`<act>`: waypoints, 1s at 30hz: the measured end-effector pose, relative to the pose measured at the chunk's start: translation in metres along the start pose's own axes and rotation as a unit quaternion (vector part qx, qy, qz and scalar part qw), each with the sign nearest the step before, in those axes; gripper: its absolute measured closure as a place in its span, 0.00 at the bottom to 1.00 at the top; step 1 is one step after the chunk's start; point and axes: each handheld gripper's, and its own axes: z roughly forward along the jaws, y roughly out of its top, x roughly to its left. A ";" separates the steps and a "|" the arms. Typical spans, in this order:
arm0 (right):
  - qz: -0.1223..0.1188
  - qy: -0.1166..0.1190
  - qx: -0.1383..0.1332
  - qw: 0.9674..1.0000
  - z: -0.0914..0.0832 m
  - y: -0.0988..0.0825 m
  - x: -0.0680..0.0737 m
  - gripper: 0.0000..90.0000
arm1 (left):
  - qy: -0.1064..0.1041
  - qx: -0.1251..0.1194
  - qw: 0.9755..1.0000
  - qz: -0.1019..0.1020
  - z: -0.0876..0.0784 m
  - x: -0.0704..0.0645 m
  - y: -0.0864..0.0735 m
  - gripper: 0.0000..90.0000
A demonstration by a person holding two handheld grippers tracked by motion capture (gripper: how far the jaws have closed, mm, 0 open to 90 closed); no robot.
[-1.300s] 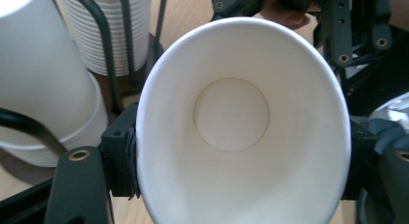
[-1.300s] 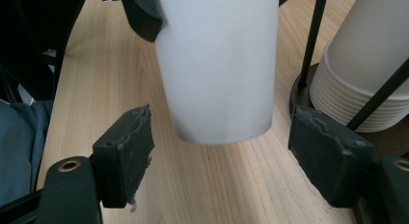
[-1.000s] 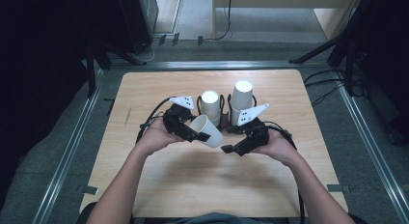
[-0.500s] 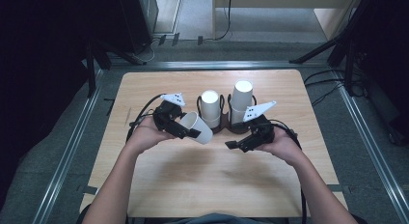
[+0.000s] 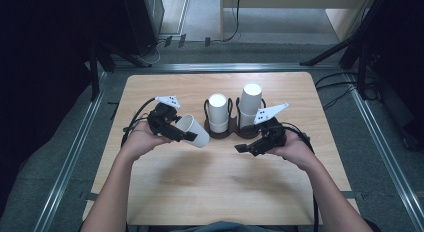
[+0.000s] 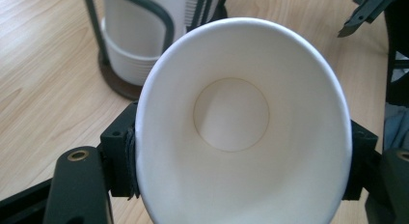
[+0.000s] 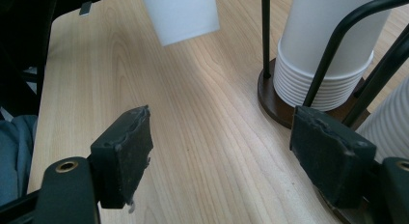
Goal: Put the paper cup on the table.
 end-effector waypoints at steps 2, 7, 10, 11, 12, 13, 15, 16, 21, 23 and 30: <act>0.001 0.001 0.001 1.000 0.000 0.000 -0.001 0.26 | 0.004 -0.003 1.000 -0.003 -0.004 0.003 -0.002 0.28; 0.004 -0.006 -0.005 1.000 -0.001 0.001 -0.003 0.26 | 0.016 -0.007 1.000 -0.014 -0.013 0.011 -0.009 0.28; 0.004 -0.006 -0.007 1.000 -0.002 0.002 -0.003 0.26 | 0.012 -0.014 1.000 -0.020 -0.019 0.016 -0.011 0.28; 0.003 -0.006 -0.007 1.000 -0.002 0.002 -0.003 0.26 | 0.013 -0.017 1.000 -0.020 -0.021 0.018 -0.012 0.28; 0.005 -0.006 -0.006 1.000 -0.003 0.001 -0.003 0.26 | 0.018 -0.016 0.999 -0.024 -0.023 0.019 -0.013 0.28; 0.004 -0.007 -0.005 1.000 -0.003 0.001 -0.004 0.26 | 0.022 -0.013 0.999 -0.023 -0.024 0.021 -0.013 0.28; 0.004 -0.007 -0.004 1.000 -0.003 0.001 -0.005 0.26 | 0.032 -0.008 0.999 -0.026 -0.026 0.023 -0.015 0.28; 0.004 -0.007 -0.003 1.000 -0.002 0.001 -0.005 0.26 | 0.034 -0.004 0.999 -0.027 -0.028 0.025 -0.017 0.28; 0.005 -0.007 -0.001 1.000 -0.003 0.000 -0.005 0.26 | 0.051 -0.006 0.998 -0.043 -0.036 0.035 -0.025 0.28; 0.004 -0.009 0.001 1.000 -0.003 -0.001 -0.006 0.26 | 0.053 -0.010 0.997 -0.049 -0.039 0.039 -0.028 0.28; 0.007 -0.013 0.004 1.000 -0.004 -0.003 -0.008 0.26 | 0.074 -0.010 0.995 -0.068 -0.048 0.047 -0.036 0.28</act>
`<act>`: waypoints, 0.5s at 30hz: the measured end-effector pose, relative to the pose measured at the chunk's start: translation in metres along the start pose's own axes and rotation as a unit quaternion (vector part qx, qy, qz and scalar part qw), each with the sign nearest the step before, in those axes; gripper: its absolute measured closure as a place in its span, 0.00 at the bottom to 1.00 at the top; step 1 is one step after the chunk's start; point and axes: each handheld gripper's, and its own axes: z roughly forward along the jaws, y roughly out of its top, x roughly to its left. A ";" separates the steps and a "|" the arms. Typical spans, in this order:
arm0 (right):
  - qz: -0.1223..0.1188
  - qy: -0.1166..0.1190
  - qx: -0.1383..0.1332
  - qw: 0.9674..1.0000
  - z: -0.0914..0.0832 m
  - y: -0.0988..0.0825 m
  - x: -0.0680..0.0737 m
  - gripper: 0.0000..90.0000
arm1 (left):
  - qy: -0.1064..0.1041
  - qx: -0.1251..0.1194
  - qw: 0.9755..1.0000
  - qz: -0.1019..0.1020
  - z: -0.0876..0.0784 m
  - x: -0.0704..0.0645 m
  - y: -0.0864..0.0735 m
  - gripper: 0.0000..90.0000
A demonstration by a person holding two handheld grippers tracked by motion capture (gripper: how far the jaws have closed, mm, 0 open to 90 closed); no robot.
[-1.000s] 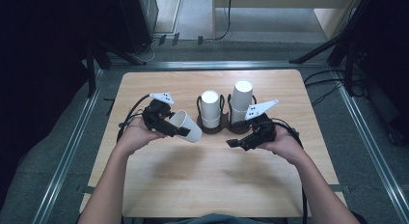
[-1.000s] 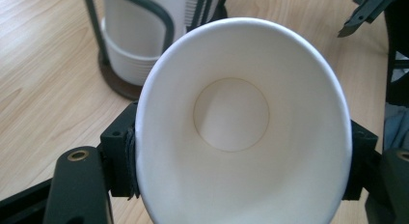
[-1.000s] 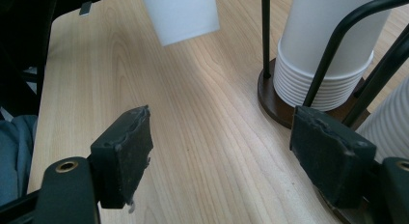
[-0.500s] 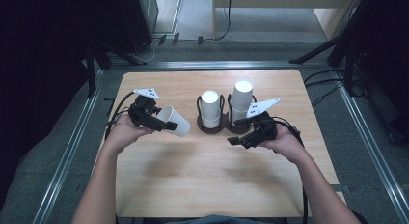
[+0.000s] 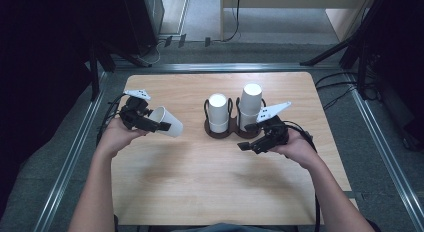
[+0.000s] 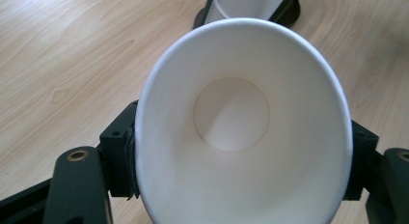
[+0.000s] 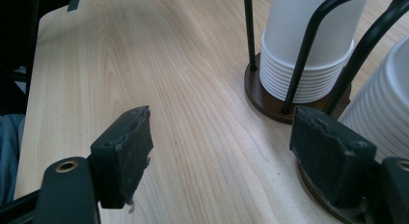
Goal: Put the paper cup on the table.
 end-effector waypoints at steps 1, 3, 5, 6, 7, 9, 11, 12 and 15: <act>0.000 0.000 0.000 1.000 0.000 0.000 0.000 0.26 | 0.004 0.001 1.000 -0.002 -0.001 0.002 -0.001 0.28; -0.002 0.001 -0.001 1.000 -0.001 -0.001 0.000 0.26 | 0.016 0.004 1.000 -0.012 -0.002 0.006 -0.003 0.28; -0.001 0.000 -0.001 1.000 -0.001 -0.001 0.000 0.26 | 0.024 0.007 1.000 -0.017 -0.003 0.010 -0.004 0.28; 0.001 0.000 -0.001 1.000 -0.002 -0.002 -0.001 0.26 | 0.031 0.011 0.999 -0.020 -0.003 0.012 -0.004 0.28; 0.003 -0.001 0.000 1.000 -0.002 -0.003 -0.001 0.26 | 0.037 0.016 0.999 -0.024 -0.003 0.013 -0.004 0.28; 0.003 -0.002 -0.001 1.000 -0.003 -0.004 -0.001 0.26 | 0.046 0.020 0.998 -0.028 -0.003 0.016 -0.004 0.28; 0.005 -0.004 -0.002 1.000 -0.004 -0.005 -0.001 0.26 | 0.054 0.022 0.998 -0.028 -0.002 0.018 -0.004 0.28; 0.005 -0.005 -0.002 1.000 -0.005 -0.005 -0.001 0.26 | 0.055 0.022 0.998 -0.028 -0.002 0.019 -0.004 0.28; 0.006 -0.007 0.000 1.000 -0.005 -0.007 -0.001 0.26 | 0.072 0.035 0.996 -0.032 0.001 0.023 -0.003 0.28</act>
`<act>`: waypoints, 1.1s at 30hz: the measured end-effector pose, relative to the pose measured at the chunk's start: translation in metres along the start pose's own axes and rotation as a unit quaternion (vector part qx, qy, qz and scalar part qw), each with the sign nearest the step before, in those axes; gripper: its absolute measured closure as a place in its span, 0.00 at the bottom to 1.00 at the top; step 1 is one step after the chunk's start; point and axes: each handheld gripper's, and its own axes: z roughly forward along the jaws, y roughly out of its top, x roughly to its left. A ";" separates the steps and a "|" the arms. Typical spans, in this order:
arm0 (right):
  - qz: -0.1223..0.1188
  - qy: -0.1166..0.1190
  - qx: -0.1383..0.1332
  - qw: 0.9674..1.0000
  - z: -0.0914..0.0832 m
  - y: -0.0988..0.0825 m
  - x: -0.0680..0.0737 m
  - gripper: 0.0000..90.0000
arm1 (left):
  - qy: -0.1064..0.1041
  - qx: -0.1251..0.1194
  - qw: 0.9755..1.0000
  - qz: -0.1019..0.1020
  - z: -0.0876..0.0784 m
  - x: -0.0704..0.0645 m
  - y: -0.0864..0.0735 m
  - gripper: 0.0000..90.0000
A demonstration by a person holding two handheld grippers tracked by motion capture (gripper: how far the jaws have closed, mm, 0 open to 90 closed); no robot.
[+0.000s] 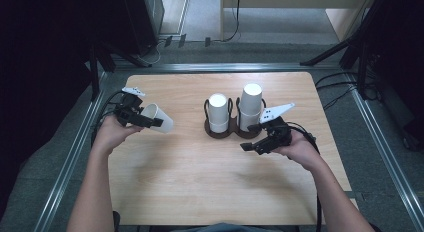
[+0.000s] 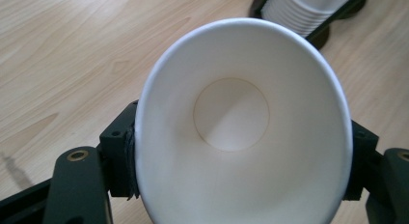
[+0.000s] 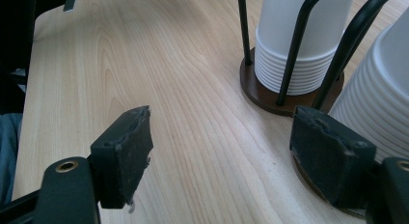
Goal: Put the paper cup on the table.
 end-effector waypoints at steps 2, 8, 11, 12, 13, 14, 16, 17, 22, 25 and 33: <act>0.000 -0.003 0.002 1.000 0.000 -0.001 0.000 0.26 | 0.008 0.011 1.000 -0.001 0.003 0.003 0.000 0.28; 0.005 -0.005 0.002 1.000 -0.001 -0.004 0.001 0.26 | 0.022 0.031 0.999 -0.009 0.006 0.010 0.005 0.28; 0.005 -0.005 0.004 1.000 0.000 -0.004 0.002 0.26 | 0.025 0.040 0.999 -0.012 0.008 0.012 0.006 0.28; 0.005 -0.005 0.003 1.000 0.000 -0.004 0.002 0.26 | 0.029 0.045 0.998 -0.012 0.009 0.012 0.007 0.28; 0.006 -0.005 0.003 1.000 0.001 -0.003 0.002 0.26 | 0.030 0.050 0.998 -0.011 0.011 0.013 0.008 0.28; 0.005 -0.004 0.004 1.000 0.001 -0.003 0.002 0.26 | 0.030 0.054 0.998 -0.010 0.012 0.014 0.008 0.28; 0.003 -0.004 0.004 1.000 0.001 -0.003 0.003 0.26 | 0.029 0.065 0.997 -0.010 0.016 0.015 0.009 0.27; 0.003 -0.004 0.005 1.000 0.001 -0.003 0.003 0.26 | 0.029 0.070 0.997 -0.009 0.017 0.016 0.009 0.27; 0.007 -0.006 0.006 1.000 0.001 -0.004 0.002 0.26 | 0.044 0.083 0.995 -0.013 0.022 0.021 0.011 0.27; 0.004 -0.005 0.008 1.000 0.001 -0.006 0.002 0.26 | 0.049 0.090 0.995 -0.017 0.024 0.023 0.012 0.27; 0.005 -0.004 0.008 1.000 0.002 -0.005 0.003 0.26 | 0.059 0.109 0.992 -0.022 0.030 0.027 0.015 0.26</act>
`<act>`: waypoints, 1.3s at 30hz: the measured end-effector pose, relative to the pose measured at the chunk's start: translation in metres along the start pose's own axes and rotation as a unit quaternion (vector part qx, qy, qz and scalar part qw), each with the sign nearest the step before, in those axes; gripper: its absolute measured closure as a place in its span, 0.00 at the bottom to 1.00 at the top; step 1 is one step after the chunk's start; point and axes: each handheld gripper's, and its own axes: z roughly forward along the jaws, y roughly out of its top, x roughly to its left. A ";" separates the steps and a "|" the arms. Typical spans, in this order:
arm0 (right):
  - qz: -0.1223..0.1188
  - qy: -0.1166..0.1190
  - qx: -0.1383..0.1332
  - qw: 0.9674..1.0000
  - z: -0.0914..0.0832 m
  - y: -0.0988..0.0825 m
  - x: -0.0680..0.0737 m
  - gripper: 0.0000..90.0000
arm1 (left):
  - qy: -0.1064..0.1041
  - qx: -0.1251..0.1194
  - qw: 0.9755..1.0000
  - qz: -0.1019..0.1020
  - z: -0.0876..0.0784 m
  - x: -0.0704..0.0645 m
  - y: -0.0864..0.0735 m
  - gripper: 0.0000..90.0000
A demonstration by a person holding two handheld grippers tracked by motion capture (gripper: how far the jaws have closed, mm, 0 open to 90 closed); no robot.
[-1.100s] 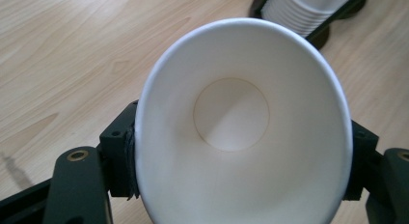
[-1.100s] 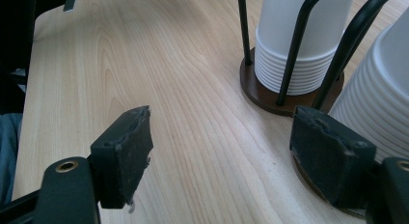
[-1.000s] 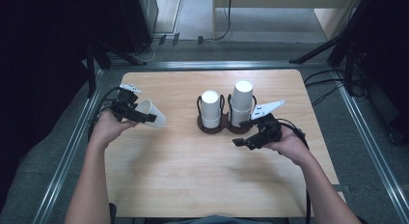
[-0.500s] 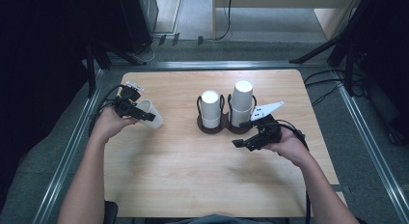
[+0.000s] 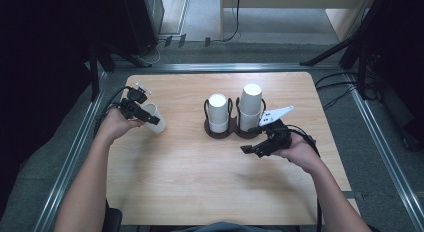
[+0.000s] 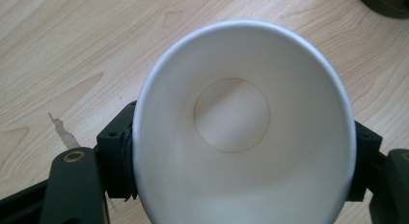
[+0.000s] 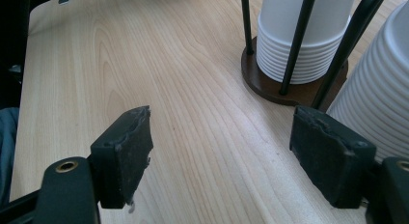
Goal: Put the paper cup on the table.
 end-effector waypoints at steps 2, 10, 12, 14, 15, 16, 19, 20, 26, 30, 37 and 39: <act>0.001 0.001 0.000 1.000 0.000 0.000 -0.001 0.26 | 0.001 0.001 1.000 -0.002 0.001 -0.001 0.001 0.25; 0.001 0.001 -0.001 1.000 -0.001 0.000 -0.001 0.26 | 0.017 0.016 1.000 -0.001 0.008 -0.005 0.005 0.24; 0.002 0.002 0.000 1.000 -0.001 0.000 -0.001 0.26 | 0.016 0.020 1.000 0.000 0.010 -0.004 0.005 0.24; 0.000 0.002 -0.001 1.000 -0.001 0.000 -0.001 0.26 | 0.017 0.023 1.000 -0.002 0.011 -0.005 0.006 0.24; 0.000 0.002 -0.001 1.000 -0.001 0.000 -0.001 0.26 | 0.018 0.024 1.000 -0.001 0.012 -0.005 0.006 0.23; 0.000 0.002 -0.001 1.000 -0.001 0.000 -0.001 0.26 | 0.019 0.025 0.999 0.002 0.012 -0.006 0.006 0.23; -0.001 0.001 -0.001 1.000 -0.001 0.000 -0.002 0.26 | 0.014 0.024 1.000 -0.002 0.013 -0.006 0.007 0.22; 0.001 0.001 -0.002 1.000 -0.002 0.000 -0.002 0.26 | 0.012 0.023 1.000 -0.003 0.013 -0.006 0.008 0.22; 0.000 0.001 0.002 1.000 -0.001 0.000 -0.001 0.26 | 0.004 0.023 1.000 -0.004 0.013 -0.006 0.008 0.18; -0.002 0.002 0.003 1.000 0.000 0.000 0.000 0.26 | 0.003 0.020 1.000 -0.004 0.013 -0.008 0.008 0.16; -0.002 0.002 0.003 1.000 -0.001 0.000 -0.001 0.26 | -0.012 0.016 1.000 -0.007 0.011 -0.009 0.008 0.15; -0.002 0.002 0.004 1.000 -0.001 0.000 -0.001 0.26 | -0.015 0.011 1.000 -0.007 0.010 -0.009 0.007 0.15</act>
